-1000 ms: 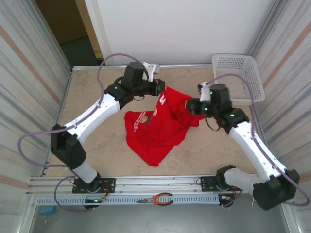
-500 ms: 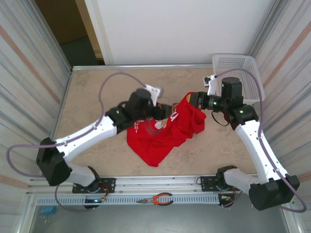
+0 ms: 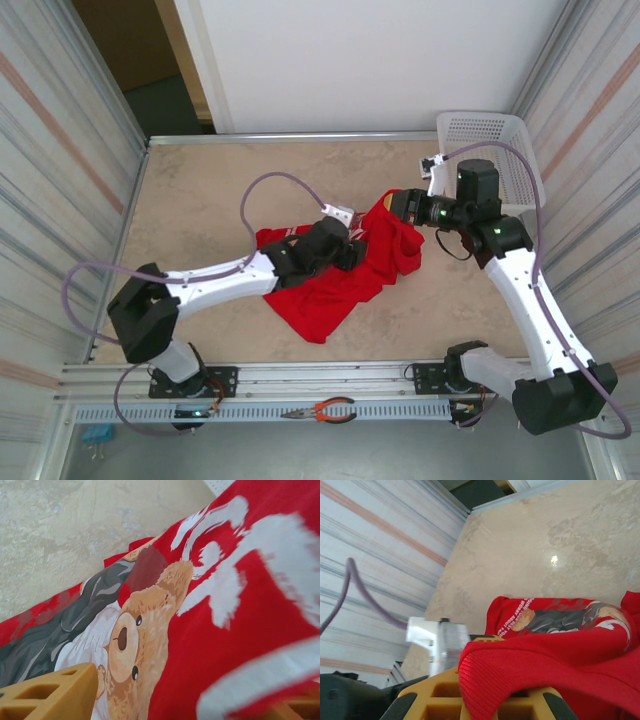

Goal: Fold the inside-out t-shirt

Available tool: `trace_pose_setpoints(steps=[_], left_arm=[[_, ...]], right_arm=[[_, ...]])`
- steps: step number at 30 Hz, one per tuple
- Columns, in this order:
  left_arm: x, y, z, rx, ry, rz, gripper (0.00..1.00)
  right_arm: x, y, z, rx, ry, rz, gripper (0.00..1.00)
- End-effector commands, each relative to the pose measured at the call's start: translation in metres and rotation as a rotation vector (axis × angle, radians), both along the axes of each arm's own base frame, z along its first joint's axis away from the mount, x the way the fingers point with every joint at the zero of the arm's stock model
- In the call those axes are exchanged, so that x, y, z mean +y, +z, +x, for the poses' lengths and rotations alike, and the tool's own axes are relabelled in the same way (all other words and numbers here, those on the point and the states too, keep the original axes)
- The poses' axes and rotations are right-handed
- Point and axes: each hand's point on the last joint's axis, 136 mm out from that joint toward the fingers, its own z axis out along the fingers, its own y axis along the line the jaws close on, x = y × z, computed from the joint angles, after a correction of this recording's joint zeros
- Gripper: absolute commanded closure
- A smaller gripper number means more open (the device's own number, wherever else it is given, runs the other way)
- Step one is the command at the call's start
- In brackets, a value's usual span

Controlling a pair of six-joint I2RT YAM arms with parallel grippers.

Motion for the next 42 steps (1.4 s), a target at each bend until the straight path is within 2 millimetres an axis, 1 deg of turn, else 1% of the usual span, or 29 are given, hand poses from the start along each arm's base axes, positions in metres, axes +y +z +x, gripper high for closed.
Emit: trace_pose_setpoints(steps=[1, 4, 6, 9, 10, 11, 12, 14, 15, 16, 19, 22, 23, 25, 26, 27, 28, 29, 30, 33, 35, 36, 37, 38, 39, 41, 42], left_arm=[[0.001, 0.01, 0.022, -0.043, 0.057, 0.005, 0.33], [-0.004, -0.001, 0.031, -0.015, 0.052, 0.007, 0.33], [-0.009, -0.012, 0.038, 0.012, 0.04, 0.021, 0.33], [-0.02, -0.026, 0.045, 0.046, -0.006, 0.019, 0.34], [-0.026, -0.026, 0.045, 0.051, -0.041, 0.001, 0.36], [-0.033, -0.024, 0.044, 0.057, -0.087, -0.028, 0.41], [-0.041, -0.019, 0.04, 0.067, -0.153, -0.076, 0.53], [-0.048, -0.004, 0.031, 0.08, -0.255, -0.177, 0.84], [-0.046, 0.006, 0.027, 0.091, -0.295, -0.224, 0.96], [-0.043, 0.015, 0.024, 0.1, -0.325, -0.262, 1.0], [-0.028, 0.047, 0.009, 0.148, -0.43, -0.427, 1.0], [-0.013, 0.081, -0.008, 0.193, -0.538, -0.564, 1.0], [-0.009, 0.092, -0.013, 0.194, -0.566, -0.594, 1.0], [-0.004, 0.11, -0.018, 0.191, -0.602, -0.638, 1.0], [-0.003, 0.118, -0.02, 0.193, -0.617, -0.657, 1.0], [-0.002, 0.123, -0.021, 0.195, -0.626, -0.665, 1.0], [-0.002, 0.128, -0.023, 0.2, -0.635, -0.672, 1.0], [-0.002, 0.13, -0.023, 0.202, -0.636, -0.671, 1.0], [-0.002, 0.131, -0.021, 0.207, -0.628, -0.669, 1.0], [-0.003, 0.13, -0.017, 0.222, -0.605, -0.662, 1.0], [-0.004, 0.13, -0.014, 0.22, -0.594, -0.662, 1.0], [-0.003, 0.13, -0.013, 0.221, -0.588, -0.662, 1.0], [-0.003, 0.129, -0.012, 0.222, -0.585, -0.662, 1.0], [-0.003, 0.129, -0.011, 0.223, -0.58, -0.661, 1.0], [-0.002, 0.13, -0.009, 0.223, -0.576, -0.662, 1.0], [-0.002, 0.13, -0.007, 0.225, -0.565, -0.664, 1.0], [-0.001, 0.131, -0.005, 0.224, -0.561, -0.667, 1.0]], right_arm=[[-0.001, 0.019, -0.009, -0.033, 0.007, 0.038, 1.0], [0.0, 0.021, -0.011, -0.035, 0.011, 0.046, 1.0], [0.0, 0.022, -0.012, -0.035, 0.011, 0.05, 1.0], [-0.003, 0.024, -0.013, -0.043, 0.001, 0.05, 1.0], [-0.004, 0.024, -0.012, -0.046, -0.004, 0.051, 1.0], [-0.006, 0.024, -0.011, -0.047, -0.013, 0.047, 1.0], [-0.01, 0.021, -0.009, -0.044, -0.031, 0.041, 1.0], [-0.02, 0.012, -0.002, -0.028, -0.075, 0.031, 1.0], [-0.026, 0.006, 0.005, -0.014, -0.105, 0.026, 1.0], [-0.032, -0.003, 0.012, 0.004, -0.137, 0.02, 1.0], [-0.053, -0.04, 0.04, 0.078, -0.254, -0.016, 1.0], [-0.07, -0.085, 0.076, 0.16, -0.357, -0.071, 1.0], [-0.075, -0.105, 0.09, 0.196, -0.379, -0.098, 0.99], [-0.08, -0.135, 0.11, 0.272, -0.379, -0.143, 0.7], [-0.081, -0.145, 0.115, 0.307, -0.38, -0.165, 0.58], [-0.082, -0.147, 0.115, 0.32, -0.38, -0.171, 0.52], [-0.08, -0.144, 0.11, 0.315, -0.378, -0.169, 0.47], [-0.079, -0.138, 0.102, 0.298, -0.384, -0.172, 0.42], [-0.079, -0.132, 0.092, 0.288, -0.394, -0.183, 0.4], [-0.079, -0.11, 0.051, 0.254, -0.438, -0.207, 0.3], [-0.073, -0.097, 0.023, 0.232, -0.446, -0.187, 0.24], [-0.069, -0.094, 0.013, 0.228, -0.446, -0.179, 0.2], [-0.065, -0.094, 0.004, 0.233, -0.45, -0.176, 0.17], [-0.06, -0.09, -0.005, 0.218, -0.444, -0.161, 0.17], [-0.056, -0.089, -0.009, 0.218, -0.437, -0.15, 0.16], [-0.041, -0.09, -0.01, 0.2, -0.401, -0.136, 0.16], [-0.035, -0.09, -0.01, 0.189, -0.379, -0.141, 0.18]])
